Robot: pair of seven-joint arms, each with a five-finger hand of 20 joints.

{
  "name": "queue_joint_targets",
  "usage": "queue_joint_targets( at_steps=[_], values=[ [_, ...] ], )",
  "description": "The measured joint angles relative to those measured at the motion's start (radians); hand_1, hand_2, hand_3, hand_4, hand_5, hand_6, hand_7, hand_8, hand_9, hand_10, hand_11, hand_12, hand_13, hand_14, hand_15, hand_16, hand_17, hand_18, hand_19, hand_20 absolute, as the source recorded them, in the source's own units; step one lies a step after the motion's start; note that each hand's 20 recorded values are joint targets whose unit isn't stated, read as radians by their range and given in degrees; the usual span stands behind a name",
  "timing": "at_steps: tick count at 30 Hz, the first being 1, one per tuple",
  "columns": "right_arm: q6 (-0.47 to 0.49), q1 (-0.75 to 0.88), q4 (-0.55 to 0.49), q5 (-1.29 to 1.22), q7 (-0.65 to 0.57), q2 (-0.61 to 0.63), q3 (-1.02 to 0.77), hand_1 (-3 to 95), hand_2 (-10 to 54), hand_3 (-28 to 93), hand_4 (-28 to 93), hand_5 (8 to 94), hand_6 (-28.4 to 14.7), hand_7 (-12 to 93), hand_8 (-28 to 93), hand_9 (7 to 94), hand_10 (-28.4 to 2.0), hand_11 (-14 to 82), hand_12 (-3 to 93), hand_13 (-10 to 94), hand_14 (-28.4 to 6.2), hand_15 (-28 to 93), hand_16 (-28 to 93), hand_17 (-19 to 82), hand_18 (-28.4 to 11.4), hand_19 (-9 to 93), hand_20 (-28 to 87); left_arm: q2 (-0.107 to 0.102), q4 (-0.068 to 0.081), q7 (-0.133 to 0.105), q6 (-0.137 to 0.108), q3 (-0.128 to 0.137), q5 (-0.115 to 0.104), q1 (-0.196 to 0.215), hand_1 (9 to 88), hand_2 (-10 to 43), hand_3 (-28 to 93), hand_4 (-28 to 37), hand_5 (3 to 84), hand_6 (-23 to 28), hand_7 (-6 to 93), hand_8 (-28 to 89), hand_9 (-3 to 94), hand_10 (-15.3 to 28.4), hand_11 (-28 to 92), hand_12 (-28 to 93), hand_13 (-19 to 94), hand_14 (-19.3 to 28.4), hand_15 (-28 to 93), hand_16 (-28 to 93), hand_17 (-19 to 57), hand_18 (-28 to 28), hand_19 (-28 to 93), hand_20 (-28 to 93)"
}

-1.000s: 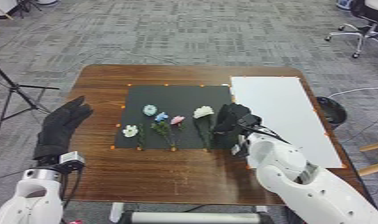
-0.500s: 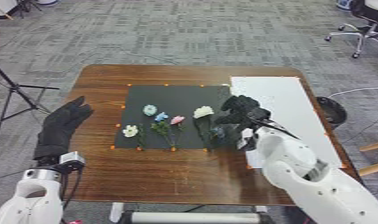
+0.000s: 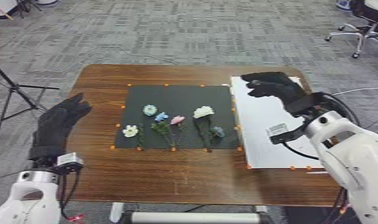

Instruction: Arrange flowers

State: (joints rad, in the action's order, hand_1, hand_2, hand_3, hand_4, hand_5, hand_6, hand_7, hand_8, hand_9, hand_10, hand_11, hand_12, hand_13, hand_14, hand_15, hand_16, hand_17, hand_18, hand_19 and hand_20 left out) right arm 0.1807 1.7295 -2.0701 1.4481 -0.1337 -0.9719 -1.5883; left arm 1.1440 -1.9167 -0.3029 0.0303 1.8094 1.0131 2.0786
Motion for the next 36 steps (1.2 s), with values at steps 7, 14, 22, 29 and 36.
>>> queue_joint_targets(
  at_steps=[7,14,22,29,36],
  values=[
    [-0.149,0.127,0.0,-0.36,0.305,-0.168,-0.091,3.9,4.4,69,-16,40.5,0.1,4,-6,36.4,-14.6,3.0,11.5,24,-15.8,3,22,10,-16.3,9,24,0.019,-0.026,-0.02,0.004,-0.001,0.024,0.022,20.4,-2.6,72,-28.3,48.0,-0.8,11.4,-8,46.2,13.2,17,12,36,17.1,16,2,2.9,11.9,6,16],
    [-0.08,0.215,-0.042,-0.404,0.308,-0.251,-0.12,2.1,5.4,69,-16,39.7,0.1,4,-6,36.3,-14.6,3.2,11.4,24,-15.8,3,22,10,-16.4,9,23,0.026,-0.054,-0.016,0.04,-0.002,0.044,0.026,20.3,-2.1,72,-28.3,51.0,-1.0,11.6,-8,48.4,13.7,17,11,38,17.1,16,3,3.2,11.7,6,16],
    [-0.094,0.322,-0.111,-0.392,0.251,-0.263,-0.175,7.9,6.8,68,-15,48.3,-1.8,7,-6,45.6,-15.1,5.7,12.8,36,-16.9,10,23,15,-19.0,16,26,0.025,-0.094,-0.044,-0.064,-0.023,0.182,0.033,21.2,1.6,70,-28.3,53.3,-0.8,12.3,-8,50.8,14.2,18,11,39,17.4,18,2,3.5,11.9,8,17],
    [-0.191,0.335,-0.137,-0.502,0.175,-0.262,-0.12,8.3,6.3,69,-15,49.4,-1.7,7,-6,46.7,-15.1,5.8,13.1,36,-16.9,10,23,15,-18.7,16,26,0.025,-0.093,-0.041,-0.058,-0.059,0.387,0.032,22.5,3.0,70,-28.3,54.0,-0.7,12.9,-8,51.5,14.5,19,11,39,17.5,19,1,3.6,12.2,9,17],
    [-0.117,0.315,-0.112,-0.413,0.202,-0.264,-0.104,8.2,5.9,70,-15,49.9,-1.6,8,-6,47.0,-15.2,5.8,13.3,36,-16.7,10,22,16,-18.0,15,25,0.025,-0.101,-0.051,-0.067,-0.082,0.285,0.033,23.6,2.6,70,-28.3,54.2,0.0,13.3,-8,51.6,14.5,20,11,40,17.6,21,1,5.0,12.7,13,19]
  ],
)
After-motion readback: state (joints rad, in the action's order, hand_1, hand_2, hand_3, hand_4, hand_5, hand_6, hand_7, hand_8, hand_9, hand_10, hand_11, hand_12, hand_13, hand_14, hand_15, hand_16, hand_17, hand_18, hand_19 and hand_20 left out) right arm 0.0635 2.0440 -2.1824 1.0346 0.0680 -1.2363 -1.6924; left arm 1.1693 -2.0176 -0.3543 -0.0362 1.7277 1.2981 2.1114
